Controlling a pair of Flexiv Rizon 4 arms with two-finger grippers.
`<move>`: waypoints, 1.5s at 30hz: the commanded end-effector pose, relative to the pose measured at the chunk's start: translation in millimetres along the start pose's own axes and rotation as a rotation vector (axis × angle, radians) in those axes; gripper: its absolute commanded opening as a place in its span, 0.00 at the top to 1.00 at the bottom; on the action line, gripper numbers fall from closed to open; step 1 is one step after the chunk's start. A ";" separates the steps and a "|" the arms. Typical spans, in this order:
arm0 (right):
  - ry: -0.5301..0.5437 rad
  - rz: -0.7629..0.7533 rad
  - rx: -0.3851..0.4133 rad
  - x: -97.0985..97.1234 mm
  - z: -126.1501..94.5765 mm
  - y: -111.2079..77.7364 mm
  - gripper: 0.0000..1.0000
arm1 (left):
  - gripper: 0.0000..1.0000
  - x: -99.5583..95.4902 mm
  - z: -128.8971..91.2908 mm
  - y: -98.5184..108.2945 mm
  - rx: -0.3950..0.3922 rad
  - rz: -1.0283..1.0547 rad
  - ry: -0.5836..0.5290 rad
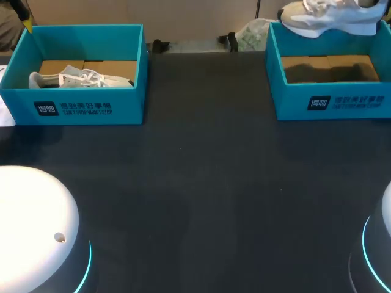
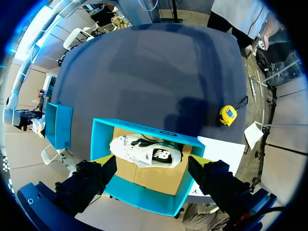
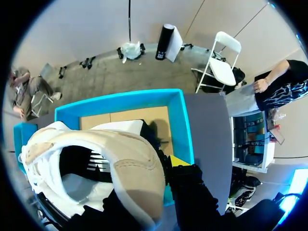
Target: Take the shoe out of the shoebox, open the shoe tongue, remove and reinsert the insole, then place the shoe into the shoebox
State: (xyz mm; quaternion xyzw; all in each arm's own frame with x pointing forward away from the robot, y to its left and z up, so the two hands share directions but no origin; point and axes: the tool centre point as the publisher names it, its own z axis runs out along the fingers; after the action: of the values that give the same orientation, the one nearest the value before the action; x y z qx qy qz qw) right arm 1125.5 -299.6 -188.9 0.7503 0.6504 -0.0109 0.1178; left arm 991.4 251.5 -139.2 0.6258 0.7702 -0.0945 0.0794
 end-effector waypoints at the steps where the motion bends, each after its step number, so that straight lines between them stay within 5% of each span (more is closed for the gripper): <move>1: -0.025 0.005 -0.074 5.4 -29.4 -15.3 1.00 | 0.00 -0.2 -0.4 -1.0 -0.002 0.000 0.003; 20: -0.019 0.006 -0.091 7.2 -31.6 -16.4 1.00 | 0.00 -0.2 -0.4 -1.0 -0.002 0.000 0.003; 45: -0.057 0.056 -0.083 82.9 -87.9 -145.1 1.00 | 0.00 -0.2 -0.4 -1.0 -0.002 0.000 0.003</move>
State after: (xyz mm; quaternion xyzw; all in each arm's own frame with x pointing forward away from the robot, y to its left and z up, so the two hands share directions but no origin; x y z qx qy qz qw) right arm 1006.5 -194.1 -148.0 0.7647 0.6272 -0.0128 0.1470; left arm 991.4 251.5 -139.2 0.6258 0.7702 -0.0945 0.0795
